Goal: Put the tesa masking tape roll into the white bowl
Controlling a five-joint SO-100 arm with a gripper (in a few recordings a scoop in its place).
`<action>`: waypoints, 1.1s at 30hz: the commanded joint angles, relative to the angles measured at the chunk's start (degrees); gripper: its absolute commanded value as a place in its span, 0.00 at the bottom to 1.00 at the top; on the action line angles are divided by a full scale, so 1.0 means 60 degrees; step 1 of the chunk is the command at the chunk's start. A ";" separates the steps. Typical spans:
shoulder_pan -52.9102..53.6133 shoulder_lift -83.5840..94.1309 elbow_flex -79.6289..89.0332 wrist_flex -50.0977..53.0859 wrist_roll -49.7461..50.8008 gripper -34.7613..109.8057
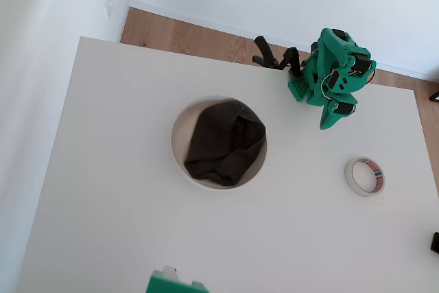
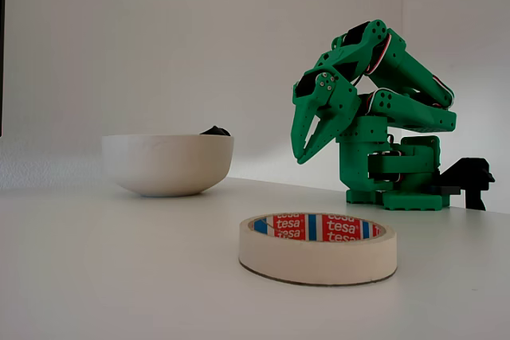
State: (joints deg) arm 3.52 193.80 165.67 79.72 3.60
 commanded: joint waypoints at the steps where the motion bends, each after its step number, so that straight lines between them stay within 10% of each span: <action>1: 0.0117 0.0073 0.0029 0.0015 0.0059 0.18; 33: -0.0029 -0.0469 -0.0073 -0.1128 0.0015 0.18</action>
State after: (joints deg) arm 3.87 193.18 165.67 76.82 3.16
